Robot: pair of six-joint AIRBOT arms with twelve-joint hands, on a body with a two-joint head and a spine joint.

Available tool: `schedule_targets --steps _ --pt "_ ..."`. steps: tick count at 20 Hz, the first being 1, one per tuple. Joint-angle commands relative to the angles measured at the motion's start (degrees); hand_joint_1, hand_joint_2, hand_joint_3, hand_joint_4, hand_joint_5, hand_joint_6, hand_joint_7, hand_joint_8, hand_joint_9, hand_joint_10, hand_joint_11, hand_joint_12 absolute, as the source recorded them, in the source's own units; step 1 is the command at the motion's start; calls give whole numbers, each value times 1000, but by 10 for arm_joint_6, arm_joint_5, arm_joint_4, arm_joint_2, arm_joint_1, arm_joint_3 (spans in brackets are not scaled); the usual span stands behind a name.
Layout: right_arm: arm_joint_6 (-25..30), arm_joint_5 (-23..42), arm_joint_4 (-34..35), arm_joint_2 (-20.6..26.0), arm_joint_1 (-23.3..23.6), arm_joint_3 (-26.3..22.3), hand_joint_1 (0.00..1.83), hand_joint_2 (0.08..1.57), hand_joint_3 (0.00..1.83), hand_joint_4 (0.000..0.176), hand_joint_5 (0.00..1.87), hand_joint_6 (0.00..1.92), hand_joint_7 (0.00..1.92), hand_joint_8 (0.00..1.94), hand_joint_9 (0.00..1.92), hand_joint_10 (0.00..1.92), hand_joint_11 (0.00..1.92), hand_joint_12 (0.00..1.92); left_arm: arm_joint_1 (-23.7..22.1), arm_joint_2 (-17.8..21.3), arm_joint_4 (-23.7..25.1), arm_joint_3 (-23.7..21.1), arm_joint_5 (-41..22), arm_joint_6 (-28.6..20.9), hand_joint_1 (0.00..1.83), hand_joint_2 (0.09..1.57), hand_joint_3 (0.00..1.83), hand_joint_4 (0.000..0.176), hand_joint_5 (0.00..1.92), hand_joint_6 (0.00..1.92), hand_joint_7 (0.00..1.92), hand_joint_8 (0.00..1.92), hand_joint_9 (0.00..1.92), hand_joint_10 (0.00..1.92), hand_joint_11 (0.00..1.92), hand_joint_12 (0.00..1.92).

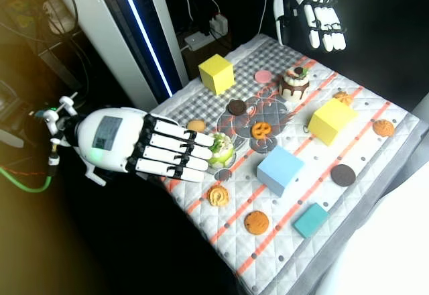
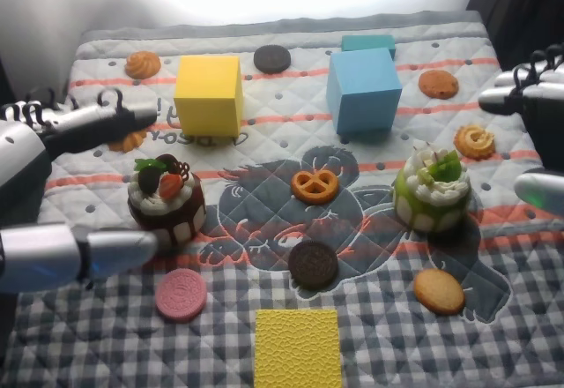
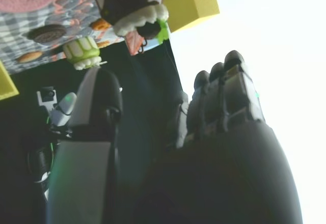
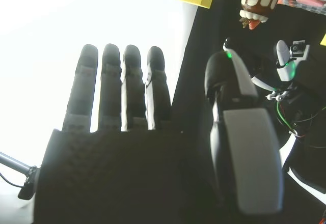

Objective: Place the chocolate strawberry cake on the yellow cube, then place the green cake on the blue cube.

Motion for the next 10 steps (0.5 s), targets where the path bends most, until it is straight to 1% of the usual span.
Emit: schedule_targets --steps 1,2,3,4,5,6,7,8,9,10 --pt "3 69 10 -2 9 1 243 1265 0 0 502 1 435 1 440 2 440 152 -5 -2 6 1 -68 -1 355 1064 2 133 301 4 441 3 442 25 0 1205" --pt "3 69 10 -2 8 2 250 1267 0 0 499 0 427 0 433 0 437 142 -5 -3 5 2 -66 -1 354 1064 1 135 300 2 439 1 445 21 0 1209" --pt "3 69 10 -2 8 2 253 1267 0 0 492 0 419 0 427 0 434 135 -5 -5 4 3 -65 -1 360 1060 0 140 292 1 428 1 441 13 0 1182" --pt "3 69 10 -3 8 2 253 1269 0 0 494 1 423 2 433 3 443 136 -5 -7 4 3 -65 -1 356 1050 0 146 297 2 439 3 455 13 0 1209" --pt "3 69 10 -3 8 2 253 1263 0 0 500 4 422 1 434 3 448 135 -5 -8 4 4 -66 -1 418 1041 0 143 301 2 428 1 430 4 0 1161" --pt "3 69 10 -3 7 2 273 1261 0 0 504 4 420 1 436 3 453 130 -5 -10 4 5 -66 -1 461 1032 0 143 298 0 427 1 426 2 0 1149" --pt "3 69 10 -3 6 2 298 1259 0 0 511 5 420 0 432 1 451 122 -5 -11 3 7 -67 -1 572 983 0 137 245 0 388 0 403 0 0 1116" --pt "3 69 10 -4 6 2 303 1261 0 0 508 3 415 0 426 0 445 116 -6 -16 -1 11 -68 -1 632 955 0 136 195 0 352 0 379 0 0 1089" --pt "3 68 10 -4 5 2 295 1260 0 0 507 1 410 0 423 0 444 110 -10 -21 -6 16 -68 -1 674 931 0 130 154 0 320 0 352 0 0 1054" --pt "3 67 10 -4 5 2 293 1259 0 0 509 2 409 0 423 1 446 107 -15 -28 -14 23 -63 -1 706 911 0 141 99 0 255 1 291 0 0 955"
